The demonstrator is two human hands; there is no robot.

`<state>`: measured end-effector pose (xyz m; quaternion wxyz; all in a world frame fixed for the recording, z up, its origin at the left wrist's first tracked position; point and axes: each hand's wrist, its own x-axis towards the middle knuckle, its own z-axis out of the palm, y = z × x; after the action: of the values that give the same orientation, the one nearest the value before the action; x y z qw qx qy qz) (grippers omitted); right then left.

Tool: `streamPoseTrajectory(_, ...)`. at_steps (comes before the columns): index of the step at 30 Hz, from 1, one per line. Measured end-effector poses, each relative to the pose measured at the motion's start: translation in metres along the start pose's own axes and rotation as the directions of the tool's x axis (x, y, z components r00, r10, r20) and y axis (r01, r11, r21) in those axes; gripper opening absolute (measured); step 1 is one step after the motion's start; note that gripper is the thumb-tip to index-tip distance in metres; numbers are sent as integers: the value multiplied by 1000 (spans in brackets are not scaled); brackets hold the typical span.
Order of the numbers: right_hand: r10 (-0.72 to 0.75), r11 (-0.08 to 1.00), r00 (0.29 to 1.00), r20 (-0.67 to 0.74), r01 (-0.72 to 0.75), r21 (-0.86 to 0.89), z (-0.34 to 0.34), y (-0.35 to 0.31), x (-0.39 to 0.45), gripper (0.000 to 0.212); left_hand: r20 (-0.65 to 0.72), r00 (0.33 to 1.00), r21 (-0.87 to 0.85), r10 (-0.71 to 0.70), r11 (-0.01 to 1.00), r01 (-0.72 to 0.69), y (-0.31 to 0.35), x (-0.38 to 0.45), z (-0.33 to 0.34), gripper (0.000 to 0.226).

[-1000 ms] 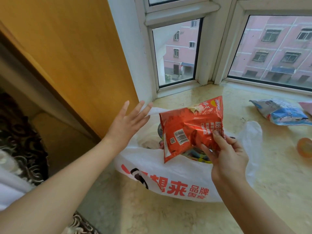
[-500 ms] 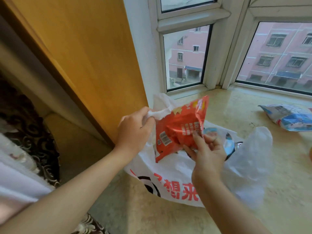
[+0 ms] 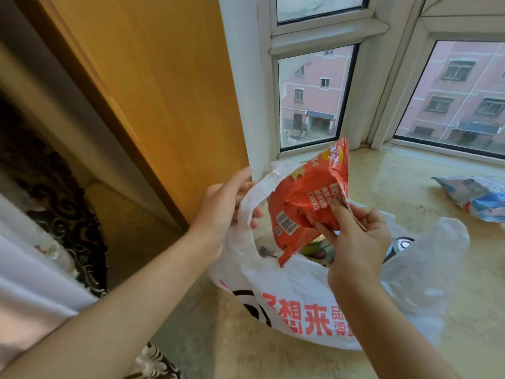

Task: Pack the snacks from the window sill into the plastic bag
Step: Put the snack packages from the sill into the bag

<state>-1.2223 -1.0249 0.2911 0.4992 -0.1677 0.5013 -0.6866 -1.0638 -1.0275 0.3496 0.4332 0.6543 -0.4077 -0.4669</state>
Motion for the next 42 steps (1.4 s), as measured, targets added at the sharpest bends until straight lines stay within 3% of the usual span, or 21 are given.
streamPoseTrajectory(2, -3, 999, 1000, 16, 3, -34, 3, 6, -3, 22, 101, 994, 81, -43, 996, 35, 6, 5, -3, 43)
streamPoseTrajectory(5, 28, 999, 1000, 7, -28, -41, 7, 14, -7, 22, 161, 987, 136, -25, 991, 3, 9, 9, 0, 26)
streamPoseTrajectory(11, 71, 994, 997, -35, -68, 89, 25, -7, -7, 19, 312, 950, -189, -28, 978, 91, 15, 9, 6, 28)
streamPoseTrajectory(15, 101, 989, 994, -52, -95, 113, 29, -16, -6, 16, 382, 923, -195, -40, 973, 123, 16, 8, 8, 30)
streamPoseTrajectory(24, 124, 971, 989, -79, -105, 216, 36, -18, -3, 13, 312, 950, -116, -24, 991, 63, 7, 11, 8, 27)
streamPoseTrajectory(27, 90, 986, 995, -33, -84, 147, 29, 1, -5, 15, 314, 949, -218, -23, 971, 96, 9, 10, 8, 26)
streamPoseTrajectory(33, 219, 971, 974, 49, -223, 88, 4, 39, -8, 17, 352, 936, -310, -14, 942, 130, 16, 4, 8, 25)
streamPoseTrajectory(35, 132, 989, 985, 110, -123, -88, -3, 47, -12, 19, 335, 942, -317, -4, 941, 117, 18, 3, 8, 25)
streamPoseTrajectory(36, 31, 962, 985, 167, 16, -271, -7, 51, -14, 21, 321, 947, -312, 3, 944, 103, 18, 3, 8, 25)
streamPoseTrajectory(37, -89, 851, 964, 251, 204, -484, -9, 54, -16, 25, 307, 952, -303, 11, 949, 87, 19, 3, 7, 25)
streamPoseTrajectory(38, -202, 649, 912, 358, 398, -648, -11, 55, -17, 30, 293, 956, -286, 15, 956, 72, 18, 3, 6, 25)
streamPoseTrajectory(39, -282, 426, 832, 478, 555, -715, -13, 57, -16, 36, 278, 960, -263, 16, 963, 60, 18, 3, 4, 25)
streamPoseTrajectory(40, -297, 271, 755, 585, 654, -706, -13, 59, -15, 45, 260, 966, -240, 13, 969, 52, 16, 3, 2, 25)
streamPoseTrajectory(42, -228, 105, 645, 730, 761, -640, -13, 65, -13, 60, 216, 976, -222, 1, 974, 48, 13, 4, -2, 25)
